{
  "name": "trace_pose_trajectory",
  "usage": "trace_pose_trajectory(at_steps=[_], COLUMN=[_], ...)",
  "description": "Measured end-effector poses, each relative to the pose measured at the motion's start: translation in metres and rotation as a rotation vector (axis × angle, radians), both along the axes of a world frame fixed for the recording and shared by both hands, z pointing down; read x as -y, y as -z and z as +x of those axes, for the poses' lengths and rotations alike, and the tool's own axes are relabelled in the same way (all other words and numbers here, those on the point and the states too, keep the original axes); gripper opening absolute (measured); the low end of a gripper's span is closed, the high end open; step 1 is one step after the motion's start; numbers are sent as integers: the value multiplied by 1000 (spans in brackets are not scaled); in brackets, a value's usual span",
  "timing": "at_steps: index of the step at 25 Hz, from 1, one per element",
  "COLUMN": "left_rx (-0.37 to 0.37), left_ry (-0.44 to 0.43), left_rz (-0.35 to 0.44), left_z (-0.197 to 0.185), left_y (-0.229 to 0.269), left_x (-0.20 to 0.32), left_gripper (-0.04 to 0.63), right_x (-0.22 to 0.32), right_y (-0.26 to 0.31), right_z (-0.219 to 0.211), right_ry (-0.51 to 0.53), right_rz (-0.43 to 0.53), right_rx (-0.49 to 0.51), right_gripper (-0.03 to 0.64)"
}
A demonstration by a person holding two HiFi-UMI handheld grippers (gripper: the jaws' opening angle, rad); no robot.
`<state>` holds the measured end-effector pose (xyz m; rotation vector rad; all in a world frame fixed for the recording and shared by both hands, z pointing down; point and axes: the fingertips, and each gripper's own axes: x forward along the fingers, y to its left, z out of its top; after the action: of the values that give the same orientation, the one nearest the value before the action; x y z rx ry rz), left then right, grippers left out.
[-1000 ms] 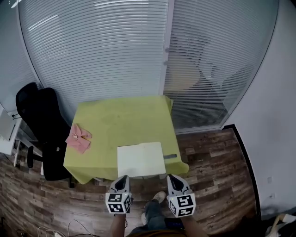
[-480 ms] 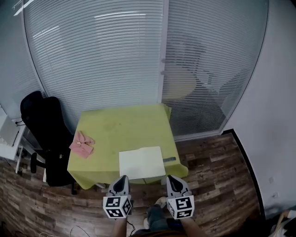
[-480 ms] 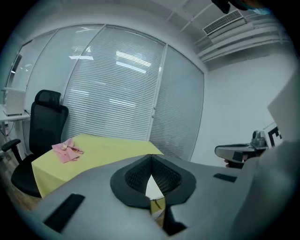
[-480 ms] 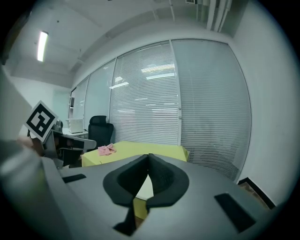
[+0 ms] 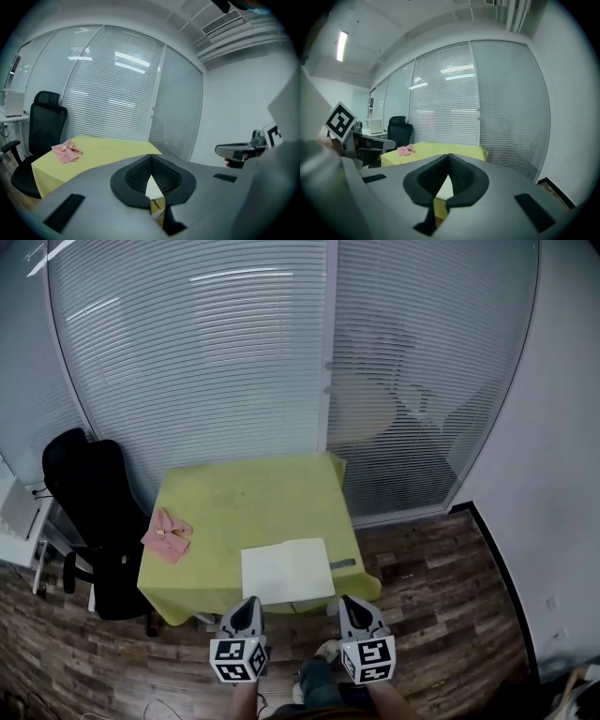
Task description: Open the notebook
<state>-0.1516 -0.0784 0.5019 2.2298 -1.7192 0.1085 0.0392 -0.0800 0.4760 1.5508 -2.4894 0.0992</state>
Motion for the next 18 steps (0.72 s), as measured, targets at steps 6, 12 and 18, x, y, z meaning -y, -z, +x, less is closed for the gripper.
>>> trace_pose_trajectory(at_steps=[6,12,18], left_rx=[-7,-26,-35], left_ry=[0,5,10], left_rz=[-1,-1,-7], left_z=[-1,-6,-14], left_y=[-2,-3,-8], left_x=[1,-1,-2], left_gripper=[23,25,23], right_x=[-1,-1,-1], right_y=[-2,-4,-5], right_z=[0,-5,-11], right_ry=[0,6,12], right_rz=[-7,-13,-17], right_rx=[2,6,13], right_gripper=[12,12,12])
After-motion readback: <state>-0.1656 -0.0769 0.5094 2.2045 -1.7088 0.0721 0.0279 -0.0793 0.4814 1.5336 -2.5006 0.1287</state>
